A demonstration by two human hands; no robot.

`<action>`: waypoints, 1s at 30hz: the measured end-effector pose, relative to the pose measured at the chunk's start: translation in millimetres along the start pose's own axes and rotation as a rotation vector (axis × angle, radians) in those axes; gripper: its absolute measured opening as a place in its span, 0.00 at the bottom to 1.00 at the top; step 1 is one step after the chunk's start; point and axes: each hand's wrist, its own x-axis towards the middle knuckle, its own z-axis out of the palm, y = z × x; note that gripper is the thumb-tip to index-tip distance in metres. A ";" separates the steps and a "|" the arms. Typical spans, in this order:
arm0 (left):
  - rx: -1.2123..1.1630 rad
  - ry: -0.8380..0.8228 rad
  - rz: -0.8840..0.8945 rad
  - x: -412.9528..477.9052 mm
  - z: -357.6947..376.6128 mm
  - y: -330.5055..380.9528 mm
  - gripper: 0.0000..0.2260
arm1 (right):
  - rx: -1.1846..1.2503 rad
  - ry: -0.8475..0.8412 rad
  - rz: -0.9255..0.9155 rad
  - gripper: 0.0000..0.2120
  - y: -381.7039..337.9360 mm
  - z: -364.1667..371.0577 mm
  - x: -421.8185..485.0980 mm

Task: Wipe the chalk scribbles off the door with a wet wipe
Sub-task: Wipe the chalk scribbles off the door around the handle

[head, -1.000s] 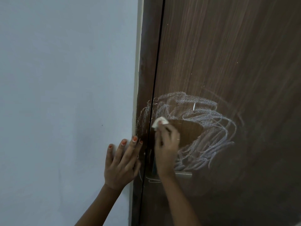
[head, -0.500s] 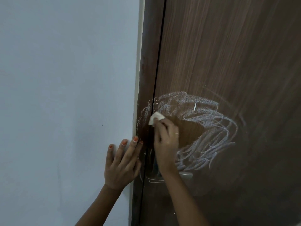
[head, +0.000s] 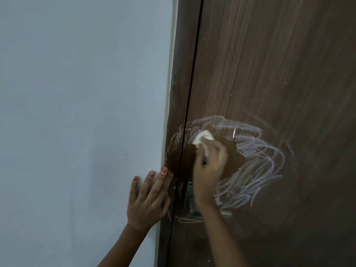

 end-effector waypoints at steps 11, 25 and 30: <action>-0.053 0.014 -0.020 0.8 1.6 -0.9 0.25 | -0.058 -0.052 -0.111 0.12 17.5 -13.5 4.8; -0.065 0.025 -0.100 10.0 -5.6 1.8 0.27 | -0.222 -0.382 -0.466 0.16 17.0 -18.4 -17.2; -0.054 0.008 -0.105 13.1 -7.2 2.7 0.29 | -0.121 -0.245 -0.364 0.12 -8.1 0.7 15.1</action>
